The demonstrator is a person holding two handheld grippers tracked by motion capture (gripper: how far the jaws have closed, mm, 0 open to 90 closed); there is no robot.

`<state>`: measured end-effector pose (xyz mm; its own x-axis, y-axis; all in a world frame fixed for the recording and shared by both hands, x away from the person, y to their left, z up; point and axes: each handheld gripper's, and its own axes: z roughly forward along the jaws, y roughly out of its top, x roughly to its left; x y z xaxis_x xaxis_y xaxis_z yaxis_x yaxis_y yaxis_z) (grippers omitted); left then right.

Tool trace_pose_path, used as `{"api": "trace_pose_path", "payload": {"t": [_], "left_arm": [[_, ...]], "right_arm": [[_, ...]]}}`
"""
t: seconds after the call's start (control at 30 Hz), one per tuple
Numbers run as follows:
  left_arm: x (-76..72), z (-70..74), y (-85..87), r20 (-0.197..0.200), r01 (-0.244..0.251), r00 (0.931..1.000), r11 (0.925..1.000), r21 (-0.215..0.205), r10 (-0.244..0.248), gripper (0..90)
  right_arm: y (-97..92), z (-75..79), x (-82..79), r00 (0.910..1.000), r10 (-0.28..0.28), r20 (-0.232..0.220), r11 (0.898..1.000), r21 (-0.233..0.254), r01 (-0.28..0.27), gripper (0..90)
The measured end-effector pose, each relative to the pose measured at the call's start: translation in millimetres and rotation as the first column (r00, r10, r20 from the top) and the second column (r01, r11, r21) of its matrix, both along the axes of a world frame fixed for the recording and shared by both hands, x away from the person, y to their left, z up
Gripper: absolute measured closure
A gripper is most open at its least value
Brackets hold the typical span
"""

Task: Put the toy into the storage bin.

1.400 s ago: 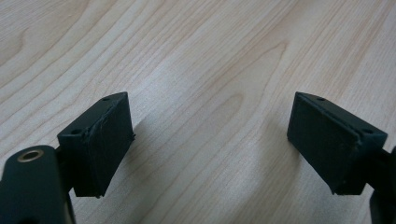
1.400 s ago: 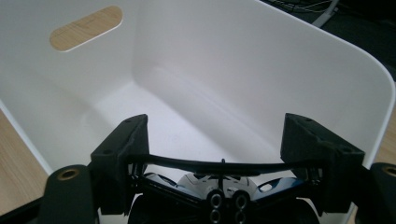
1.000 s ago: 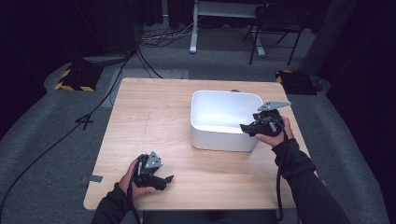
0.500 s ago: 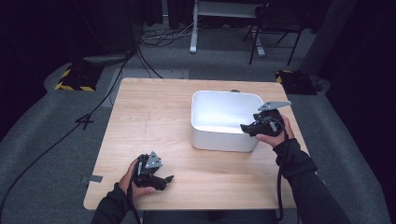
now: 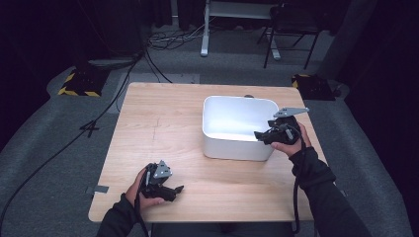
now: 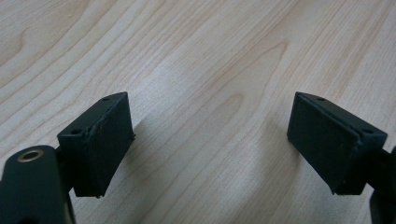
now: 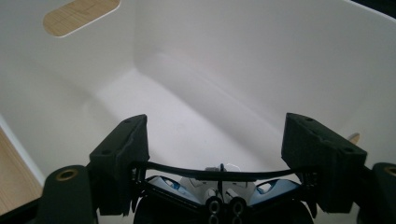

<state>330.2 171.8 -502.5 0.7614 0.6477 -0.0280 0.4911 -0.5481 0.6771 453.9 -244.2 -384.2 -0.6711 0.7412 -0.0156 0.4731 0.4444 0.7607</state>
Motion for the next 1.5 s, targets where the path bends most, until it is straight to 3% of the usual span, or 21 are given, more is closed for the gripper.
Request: {"api": "trace_pose_path", "payload": {"t": [0.13,0.53,0.83,1.07,1.33,1.5], "left_arm": [[0.0,0.0,0.0,0.000,0.000,1.0000,1.0000,0.000,0.000,14.7],[0.0,0.0,0.0,0.000,0.000,1.0000,1.0000,0.000,0.000,14.7],[0.0,0.0,0.0,0.000,0.000,1.0000,1.0000,0.000,0.000,14.7],[0.0,0.0,0.0,0.000,0.000,1.0000,1.0000,0.000,0.000,14.7],[0.0,0.0,0.0,0.000,0.000,1.0000,1.0000,0.000,0.000,14.7],[0.0,0.0,0.0,0.000,0.000,1.0000,1.0000,0.000,0.000,14.7]], "right_arm": [[0.2,0.3,-0.6,1.0000,-0.008,-0.003,1.000,0.008,0.008,23.8],[-2.1,-0.7,-2.7,0.9986,0.003,0.053,1.000,0.019,-0.004,23.8],[-4.6,-3.0,-5.7,0.9947,-0.012,0.102,0.998,0.068,0.005,23.8],[-7.9,0.9,-9.1,0.9866,-0.018,0.162,0.993,0.115,0.000,24.9],[-10.7,7.1,-10.2,0.9840,-0.027,0.176,0.990,0.143,0.001,26.3],[-11.6,9.0,-10.6,0.9842,-0.022,0.176,0.991,0.134,-0.002,26.4]]}}
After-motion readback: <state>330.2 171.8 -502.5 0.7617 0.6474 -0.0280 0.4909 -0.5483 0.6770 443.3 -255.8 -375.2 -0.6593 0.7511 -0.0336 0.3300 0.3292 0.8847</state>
